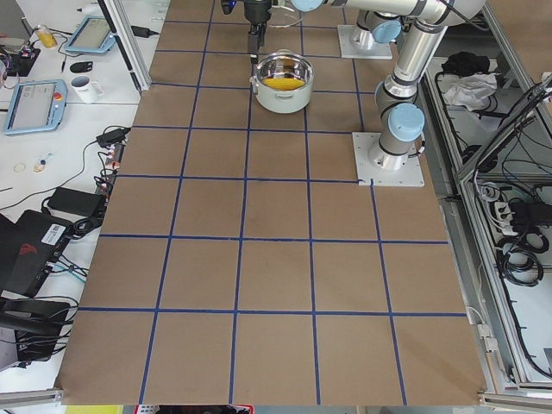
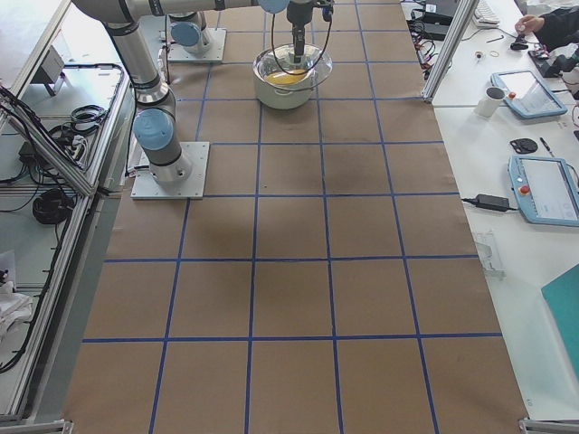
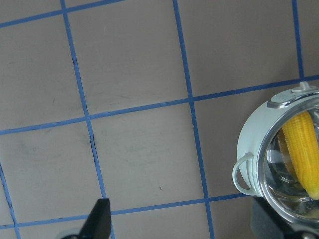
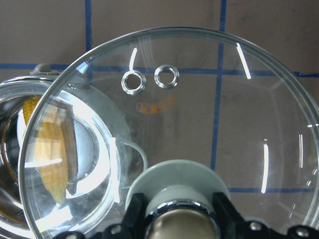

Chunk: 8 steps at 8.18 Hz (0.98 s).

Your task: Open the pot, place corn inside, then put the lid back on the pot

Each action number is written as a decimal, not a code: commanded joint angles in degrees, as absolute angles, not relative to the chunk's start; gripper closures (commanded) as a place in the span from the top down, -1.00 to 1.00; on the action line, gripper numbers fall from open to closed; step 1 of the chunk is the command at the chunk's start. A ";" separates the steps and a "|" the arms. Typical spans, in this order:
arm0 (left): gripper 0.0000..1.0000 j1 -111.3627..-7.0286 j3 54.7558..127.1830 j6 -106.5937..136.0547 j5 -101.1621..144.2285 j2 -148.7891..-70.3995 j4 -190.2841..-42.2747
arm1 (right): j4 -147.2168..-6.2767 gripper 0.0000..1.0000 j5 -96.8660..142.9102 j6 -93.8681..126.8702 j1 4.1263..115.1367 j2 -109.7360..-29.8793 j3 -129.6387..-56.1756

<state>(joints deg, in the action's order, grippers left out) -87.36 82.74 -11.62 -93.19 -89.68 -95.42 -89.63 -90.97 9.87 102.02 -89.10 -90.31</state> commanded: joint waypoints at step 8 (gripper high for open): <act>1.00 -87.45 82.97 -11.69 -91.41 -89.47 -95.19 | -102.22 -0.23 -90.26 34.45 121.55 -75.51 -91.23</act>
